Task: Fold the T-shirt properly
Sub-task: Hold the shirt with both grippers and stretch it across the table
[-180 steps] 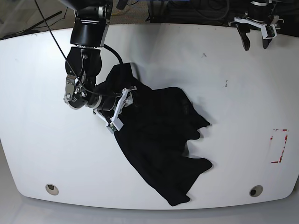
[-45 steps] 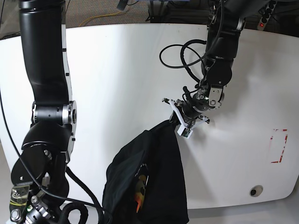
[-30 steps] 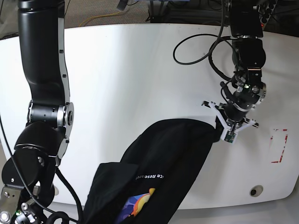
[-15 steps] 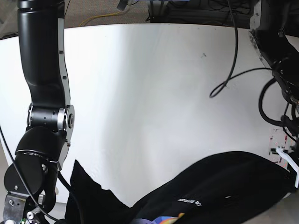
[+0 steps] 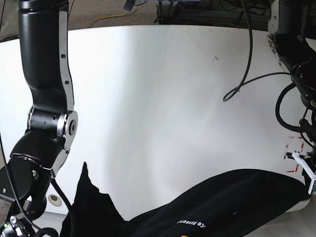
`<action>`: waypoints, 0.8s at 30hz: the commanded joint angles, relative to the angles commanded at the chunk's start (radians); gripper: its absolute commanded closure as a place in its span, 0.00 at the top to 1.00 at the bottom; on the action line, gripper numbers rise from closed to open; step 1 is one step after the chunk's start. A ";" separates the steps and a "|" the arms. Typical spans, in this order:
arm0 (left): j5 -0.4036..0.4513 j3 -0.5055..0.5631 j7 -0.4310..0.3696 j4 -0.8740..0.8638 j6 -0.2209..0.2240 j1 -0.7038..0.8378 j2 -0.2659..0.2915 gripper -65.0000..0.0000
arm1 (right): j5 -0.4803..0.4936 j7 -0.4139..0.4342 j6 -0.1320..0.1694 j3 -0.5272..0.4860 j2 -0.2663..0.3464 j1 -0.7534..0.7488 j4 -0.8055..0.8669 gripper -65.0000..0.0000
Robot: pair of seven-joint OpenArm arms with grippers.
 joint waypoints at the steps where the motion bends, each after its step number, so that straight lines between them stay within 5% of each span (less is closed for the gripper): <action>1: -0.002 -0.008 0.000 0.002 -0.014 0.029 0.000 0.00 | 0.000 0.000 0.000 0.021 0.000 -0.035 0.017 0.00; 5: -0.002 -0.017 -0.002 0.002 -0.058 0.149 0.011 0.00 | 0.000 0.000 0.000 0.091 -0.005 -0.222 0.110 0.00; 20: -0.002 -0.077 -0.006 0.002 -0.060 0.540 0.083 0.00 | 0.002 0.006 0.000 0.301 -0.175 -0.878 0.385 0.00; 24: -0.002 -0.109 -0.008 0.002 -0.060 0.621 0.084 0.00 | 0.002 0.006 0.000 0.328 -0.178 -0.990 0.402 0.00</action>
